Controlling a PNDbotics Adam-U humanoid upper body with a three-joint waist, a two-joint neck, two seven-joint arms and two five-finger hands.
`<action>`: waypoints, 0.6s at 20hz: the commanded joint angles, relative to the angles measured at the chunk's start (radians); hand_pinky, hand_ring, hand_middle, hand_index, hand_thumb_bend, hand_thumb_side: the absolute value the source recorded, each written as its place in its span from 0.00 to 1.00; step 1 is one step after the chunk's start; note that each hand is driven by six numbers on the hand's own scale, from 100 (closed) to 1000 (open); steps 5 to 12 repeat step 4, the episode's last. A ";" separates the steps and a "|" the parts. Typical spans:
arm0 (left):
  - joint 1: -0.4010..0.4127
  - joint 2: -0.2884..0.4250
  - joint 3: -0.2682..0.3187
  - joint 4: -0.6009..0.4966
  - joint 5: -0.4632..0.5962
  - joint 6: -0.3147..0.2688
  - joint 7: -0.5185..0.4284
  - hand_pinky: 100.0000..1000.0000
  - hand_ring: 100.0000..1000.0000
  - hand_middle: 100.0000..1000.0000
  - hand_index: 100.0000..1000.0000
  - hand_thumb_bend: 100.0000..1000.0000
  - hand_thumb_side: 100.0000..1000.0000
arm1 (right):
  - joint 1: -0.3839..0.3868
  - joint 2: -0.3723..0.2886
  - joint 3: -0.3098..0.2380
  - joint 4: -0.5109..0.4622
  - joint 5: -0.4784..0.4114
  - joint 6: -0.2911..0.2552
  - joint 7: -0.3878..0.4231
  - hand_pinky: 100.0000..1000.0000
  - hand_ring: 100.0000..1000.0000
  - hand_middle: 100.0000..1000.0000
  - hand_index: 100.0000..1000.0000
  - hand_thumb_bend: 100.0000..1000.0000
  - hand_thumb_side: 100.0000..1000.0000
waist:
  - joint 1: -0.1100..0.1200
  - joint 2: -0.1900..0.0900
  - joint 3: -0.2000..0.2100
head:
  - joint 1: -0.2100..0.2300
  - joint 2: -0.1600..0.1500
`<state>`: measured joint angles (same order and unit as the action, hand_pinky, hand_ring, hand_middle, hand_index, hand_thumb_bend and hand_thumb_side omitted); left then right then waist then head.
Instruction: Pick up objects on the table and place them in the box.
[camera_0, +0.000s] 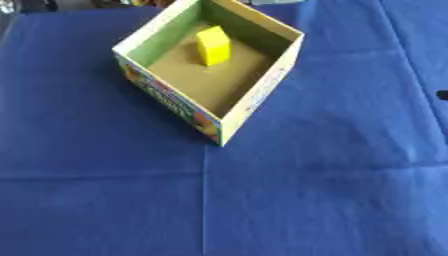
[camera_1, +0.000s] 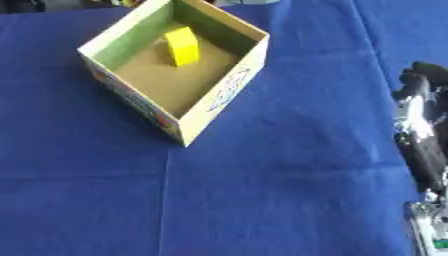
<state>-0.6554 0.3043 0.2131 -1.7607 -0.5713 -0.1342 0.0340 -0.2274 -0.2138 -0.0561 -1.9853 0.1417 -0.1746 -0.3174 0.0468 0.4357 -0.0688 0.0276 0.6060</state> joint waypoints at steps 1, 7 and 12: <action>0.040 -0.056 -0.006 -0.060 0.048 0.042 0.047 0.28 0.52 0.52 0.74 0.00 1.00 | -0.008 -0.003 -0.011 -0.015 -0.003 0.001 -0.008 0.59 0.75 0.54 0.70 0.00 0.44 | -0.005 -0.021 -0.001 | 0.006 -0.017; 0.108 -0.123 -0.045 -0.112 0.089 0.080 0.089 0.28 0.52 0.52 0.73 0.00 1.00 | -0.009 -0.004 -0.011 -0.015 -0.002 0.001 -0.011 0.59 0.75 0.54 0.70 0.00 0.44 | -0.006 -0.025 -0.001 | 0.011 -0.016; 0.108 -0.123 -0.045 -0.112 0.089 0.080 0.089 0.28 0.52 0.52 0.73 0.00 1.00 | -0.009 -0.004 -0.011 -0.015 -0.002 0.001 -0.011 0.59 0.75 0.54 0.70 0.00 0.44 | -0.006 -0.025 -0.001 | 0.011 -0.016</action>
